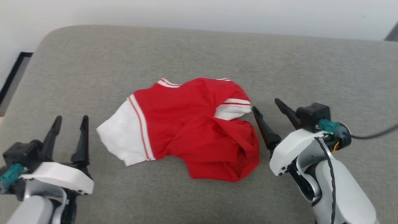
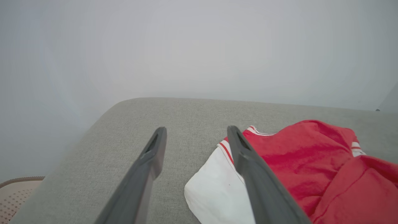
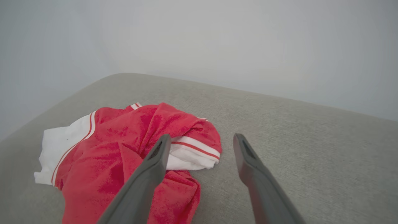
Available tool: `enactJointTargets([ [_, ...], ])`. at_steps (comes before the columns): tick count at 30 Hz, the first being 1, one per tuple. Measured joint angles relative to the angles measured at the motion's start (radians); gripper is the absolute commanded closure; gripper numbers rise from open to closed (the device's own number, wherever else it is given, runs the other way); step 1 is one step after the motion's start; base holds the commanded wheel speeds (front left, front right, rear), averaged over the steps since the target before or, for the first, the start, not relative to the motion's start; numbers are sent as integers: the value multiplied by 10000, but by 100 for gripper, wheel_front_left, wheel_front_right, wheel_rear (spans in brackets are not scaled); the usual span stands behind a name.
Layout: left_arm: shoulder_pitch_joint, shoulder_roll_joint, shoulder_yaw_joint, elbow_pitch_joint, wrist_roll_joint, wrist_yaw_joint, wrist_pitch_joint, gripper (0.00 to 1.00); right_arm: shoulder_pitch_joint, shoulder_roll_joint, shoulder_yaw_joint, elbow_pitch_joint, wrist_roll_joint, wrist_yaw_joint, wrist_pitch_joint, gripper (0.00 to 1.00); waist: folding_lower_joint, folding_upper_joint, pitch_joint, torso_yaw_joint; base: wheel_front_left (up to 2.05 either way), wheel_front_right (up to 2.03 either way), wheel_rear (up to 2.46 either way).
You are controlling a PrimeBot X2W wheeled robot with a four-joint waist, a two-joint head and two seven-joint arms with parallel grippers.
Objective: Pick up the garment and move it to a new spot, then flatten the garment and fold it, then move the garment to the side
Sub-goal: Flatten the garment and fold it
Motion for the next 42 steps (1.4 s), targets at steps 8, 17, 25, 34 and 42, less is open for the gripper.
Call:
enactJointTargets([
  [8, 232, -1037, -123, 109, 261, -119, -456, 0, -903, -811, 832, 750, 366, 0, 2182, 0, 0, 0, -37, 883, 0, 0, 0],
  [17, 232, -2046, 291, 50, 913, -635, -499, 0, -2038, -1555, 1540, 1551, 593, 0, 4441, 0, 0, 0, 77, 1813, 0, 0, 0],
  [25, 402, -3369, 1072, -182, 2008, -1580, -506, 0, -2783, -2019, 2255, 2581, 790, 2, 5726, 0, 0, 0, 227, 2675, 0, 0, 0],
  [34, 712, -4669, 2268, -242, 3076, -2428, -508, 0, -3466, -2142, 2805, 3912, 999, 2, 5680, 100, 0, 0, 316, 3134, 0, 0, 0],
  [42, 1100, -5141, 3189, -263, 3578, -2794, -506, 0, -3898, -2274, 3049, 4082, 1638, 2, 5545, 100, 0, 0, 174, 2988, 0, 0, 0],
])
